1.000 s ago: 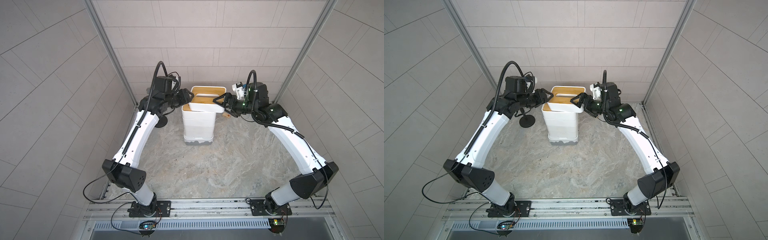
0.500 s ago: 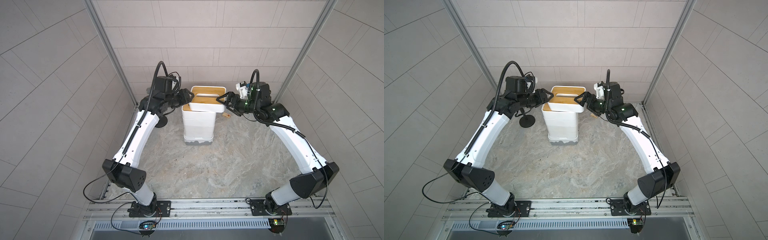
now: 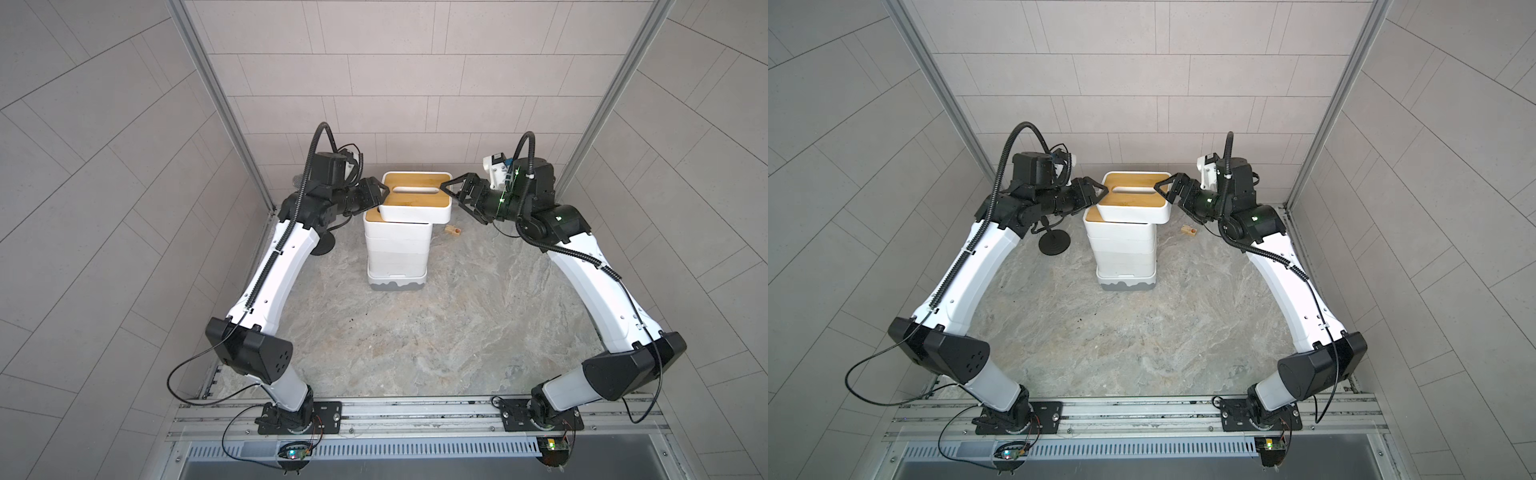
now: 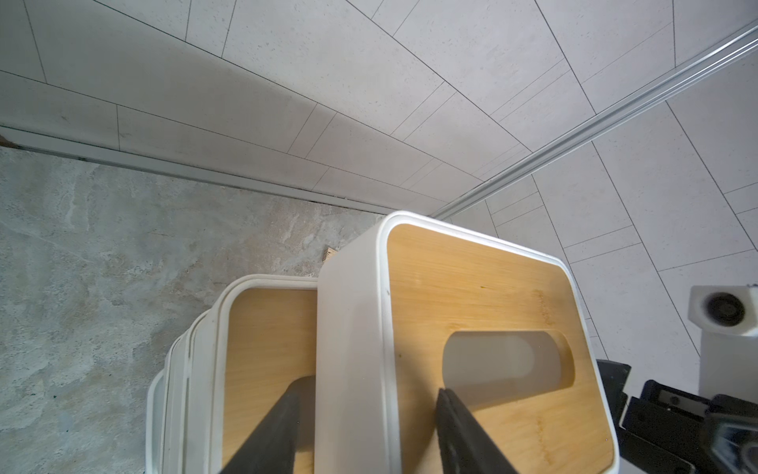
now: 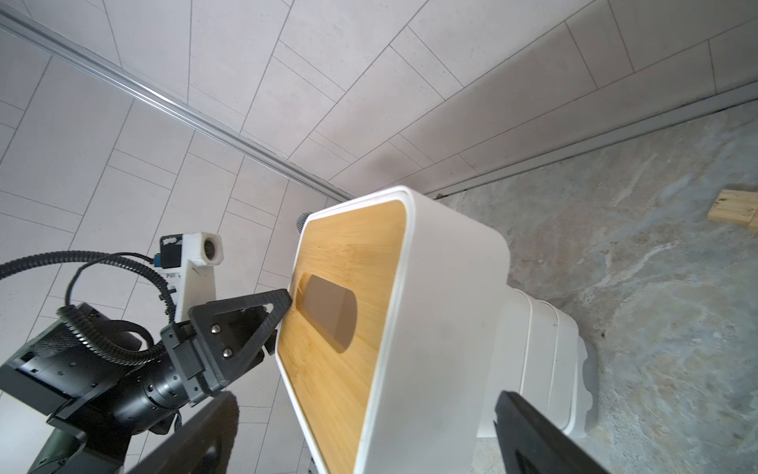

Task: Stack the tissue boxes
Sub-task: Place the tissue box at the tissue box.

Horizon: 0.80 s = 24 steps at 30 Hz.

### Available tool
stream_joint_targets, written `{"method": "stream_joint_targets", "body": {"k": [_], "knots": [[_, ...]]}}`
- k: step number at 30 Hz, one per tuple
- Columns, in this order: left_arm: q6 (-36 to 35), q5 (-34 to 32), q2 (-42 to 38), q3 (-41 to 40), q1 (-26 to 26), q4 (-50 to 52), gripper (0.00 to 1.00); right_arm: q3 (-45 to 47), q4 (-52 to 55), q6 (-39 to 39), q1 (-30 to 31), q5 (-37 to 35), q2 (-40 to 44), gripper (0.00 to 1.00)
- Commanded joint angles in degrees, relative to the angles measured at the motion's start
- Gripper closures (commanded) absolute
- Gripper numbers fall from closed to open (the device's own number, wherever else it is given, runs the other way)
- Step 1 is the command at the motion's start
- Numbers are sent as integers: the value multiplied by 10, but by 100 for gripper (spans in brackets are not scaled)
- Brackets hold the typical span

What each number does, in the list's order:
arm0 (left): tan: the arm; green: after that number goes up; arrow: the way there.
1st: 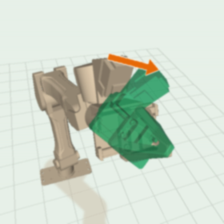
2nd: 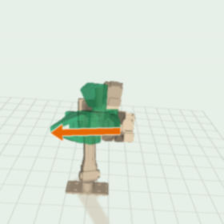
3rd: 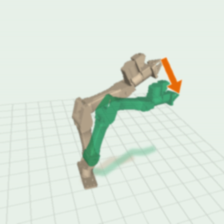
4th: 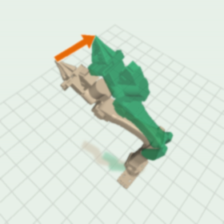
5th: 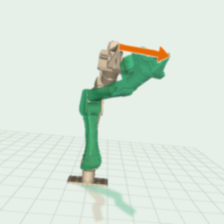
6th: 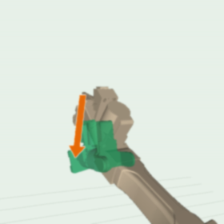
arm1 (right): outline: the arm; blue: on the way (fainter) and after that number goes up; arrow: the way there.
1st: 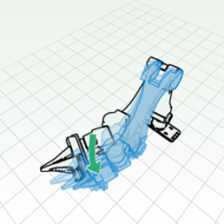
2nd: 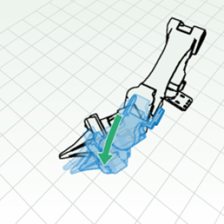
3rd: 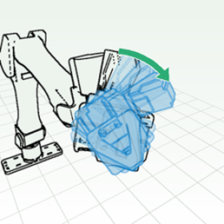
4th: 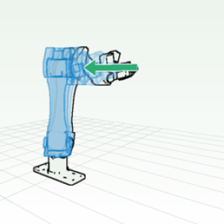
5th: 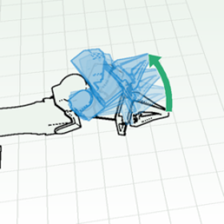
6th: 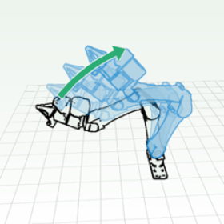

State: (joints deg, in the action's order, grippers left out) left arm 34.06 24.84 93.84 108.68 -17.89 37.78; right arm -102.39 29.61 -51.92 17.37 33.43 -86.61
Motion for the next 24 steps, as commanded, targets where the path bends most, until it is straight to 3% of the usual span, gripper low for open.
{"method": "stream_joint_targets", "body": {"k": [1,24], "knots": [[-1,-1,13,10,-5,12,44,-27,-12,-2,6,21,-23,1],[28,10,-17,-5,-7,-35,45,-68,-5,8,33,40,-56,1]]}}
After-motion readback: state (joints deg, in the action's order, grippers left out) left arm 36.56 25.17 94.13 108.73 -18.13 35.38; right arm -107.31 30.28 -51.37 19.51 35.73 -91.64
